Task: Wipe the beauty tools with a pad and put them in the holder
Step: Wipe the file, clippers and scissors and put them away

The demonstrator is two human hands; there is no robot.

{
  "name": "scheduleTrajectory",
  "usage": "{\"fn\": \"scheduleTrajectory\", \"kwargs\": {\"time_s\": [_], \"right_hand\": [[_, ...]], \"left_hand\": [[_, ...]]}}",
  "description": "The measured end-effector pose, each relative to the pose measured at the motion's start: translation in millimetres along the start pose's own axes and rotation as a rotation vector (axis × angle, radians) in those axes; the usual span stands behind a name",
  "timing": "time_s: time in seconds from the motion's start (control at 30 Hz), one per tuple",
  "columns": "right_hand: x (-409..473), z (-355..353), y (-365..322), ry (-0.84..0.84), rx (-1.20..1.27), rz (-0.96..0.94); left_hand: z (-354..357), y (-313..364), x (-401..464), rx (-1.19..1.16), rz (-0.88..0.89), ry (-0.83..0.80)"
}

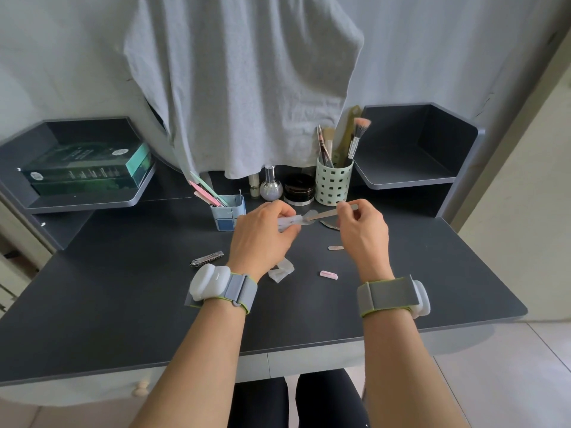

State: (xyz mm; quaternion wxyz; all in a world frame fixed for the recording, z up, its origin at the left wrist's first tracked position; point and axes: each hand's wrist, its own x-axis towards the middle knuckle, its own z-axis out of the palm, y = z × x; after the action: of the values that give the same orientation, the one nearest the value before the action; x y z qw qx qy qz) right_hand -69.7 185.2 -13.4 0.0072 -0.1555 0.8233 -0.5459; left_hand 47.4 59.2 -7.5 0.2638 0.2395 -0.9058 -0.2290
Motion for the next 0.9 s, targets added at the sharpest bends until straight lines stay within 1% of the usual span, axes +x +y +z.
{"fn": "scheduleTrajectory", "kwargs": {"time_s": [0.13, 0.27, 0.57, 0.73, 0.9], "right_hand": [[5, -7, 1, -0.025, 0.061, 0.056], [7, -9, -1, -0.02, 0.152, 0.102], [9, -2, -8, -0.005, 0.176, 0.055], [9, 0, -8, -0.015, 0.139, 0.007], [7, 0, -7, -0.033, 0.135, -0.006]], "left_hand": [[2, 2, 2, -0.034, -0.01, -0.029], [2, 3, 2, -0.006, 0.001, -0.04], [1, 8, 3, 0.093, 0.076, -0.017], [4, 10, 2, 0.133, 0.105, 0.05], [9, 12, 0, 0.116, 0.094, 0.02]]}}
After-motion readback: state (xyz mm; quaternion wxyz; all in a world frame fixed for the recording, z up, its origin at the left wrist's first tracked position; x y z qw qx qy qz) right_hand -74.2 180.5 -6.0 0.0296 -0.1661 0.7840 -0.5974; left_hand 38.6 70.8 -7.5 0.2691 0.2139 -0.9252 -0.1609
